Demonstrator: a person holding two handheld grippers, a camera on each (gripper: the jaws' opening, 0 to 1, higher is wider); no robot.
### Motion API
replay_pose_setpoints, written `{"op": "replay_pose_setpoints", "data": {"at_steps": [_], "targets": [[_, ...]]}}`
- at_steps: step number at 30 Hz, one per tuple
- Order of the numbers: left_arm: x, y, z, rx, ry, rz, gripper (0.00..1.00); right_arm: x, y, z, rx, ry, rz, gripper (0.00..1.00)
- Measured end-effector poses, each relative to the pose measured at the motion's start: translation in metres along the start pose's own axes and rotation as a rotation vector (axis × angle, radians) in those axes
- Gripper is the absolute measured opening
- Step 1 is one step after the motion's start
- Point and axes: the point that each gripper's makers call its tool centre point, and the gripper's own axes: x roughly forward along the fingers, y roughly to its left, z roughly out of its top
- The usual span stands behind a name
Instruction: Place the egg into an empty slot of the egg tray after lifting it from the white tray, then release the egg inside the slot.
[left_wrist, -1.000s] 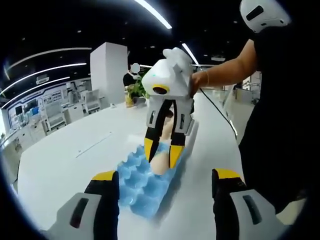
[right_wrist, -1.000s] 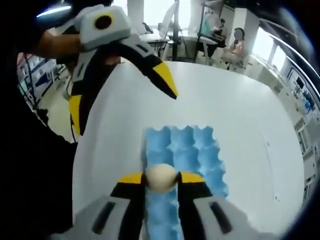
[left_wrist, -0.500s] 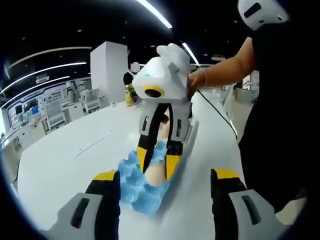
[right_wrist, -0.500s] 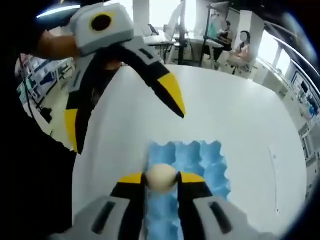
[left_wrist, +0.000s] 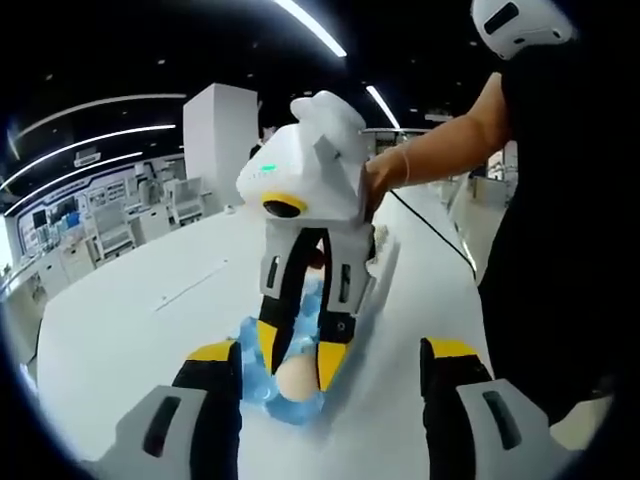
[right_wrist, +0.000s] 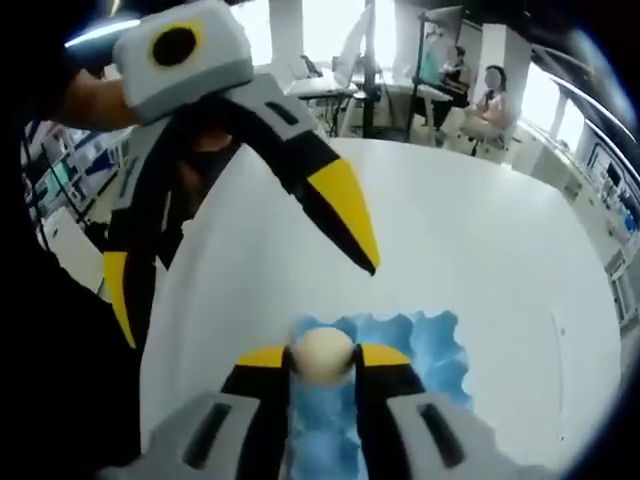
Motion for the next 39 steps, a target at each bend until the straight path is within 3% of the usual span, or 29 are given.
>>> {"op": "replay_pose_setpoints", "data": {"at_steps": [31,39], "targets": [[-0.005,0.003,-0.003,-0.015,-0.007,0.016,0.71,0.027,-0.001,-0.010,-0.017,0.041,0.025,0.25],[-0.005,0.003,-0.004,-0.017,-0.006,0.017,0.70,0.025,-0.002,-0.011,0.001,0.031,0.032,0.25]]}}
